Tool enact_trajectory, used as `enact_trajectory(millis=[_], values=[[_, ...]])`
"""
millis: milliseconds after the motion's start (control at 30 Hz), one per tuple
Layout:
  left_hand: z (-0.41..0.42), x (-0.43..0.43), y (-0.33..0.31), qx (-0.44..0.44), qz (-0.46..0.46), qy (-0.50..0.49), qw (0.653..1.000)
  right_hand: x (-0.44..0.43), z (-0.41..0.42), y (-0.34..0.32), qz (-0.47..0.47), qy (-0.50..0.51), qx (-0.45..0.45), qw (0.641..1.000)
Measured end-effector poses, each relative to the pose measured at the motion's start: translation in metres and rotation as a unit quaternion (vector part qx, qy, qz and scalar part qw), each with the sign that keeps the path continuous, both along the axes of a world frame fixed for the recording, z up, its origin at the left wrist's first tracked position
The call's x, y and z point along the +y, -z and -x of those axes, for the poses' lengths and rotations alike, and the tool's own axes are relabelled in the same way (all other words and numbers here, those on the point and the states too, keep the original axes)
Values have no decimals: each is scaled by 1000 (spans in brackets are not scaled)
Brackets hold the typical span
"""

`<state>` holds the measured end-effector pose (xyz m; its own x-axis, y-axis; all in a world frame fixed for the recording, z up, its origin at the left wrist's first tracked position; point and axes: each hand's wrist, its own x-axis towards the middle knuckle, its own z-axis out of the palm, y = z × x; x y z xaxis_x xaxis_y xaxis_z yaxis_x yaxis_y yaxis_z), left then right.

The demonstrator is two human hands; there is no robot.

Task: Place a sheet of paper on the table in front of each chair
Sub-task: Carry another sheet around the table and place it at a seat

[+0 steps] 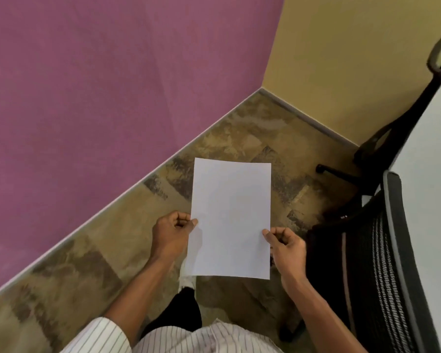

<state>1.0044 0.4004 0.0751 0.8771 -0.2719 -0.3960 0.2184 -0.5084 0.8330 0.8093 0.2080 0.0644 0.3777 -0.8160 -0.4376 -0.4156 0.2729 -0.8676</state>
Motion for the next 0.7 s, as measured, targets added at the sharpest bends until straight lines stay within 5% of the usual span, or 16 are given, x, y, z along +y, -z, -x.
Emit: enact_trajectory(millis=[333,700], values=[[-162,-123,-51,-26,28,177,983,-59,-112,-59,40,129,-14,991],[-223,-274,-59,-31,59,266,962,-163,-150,-67,66,217,-34,973]])
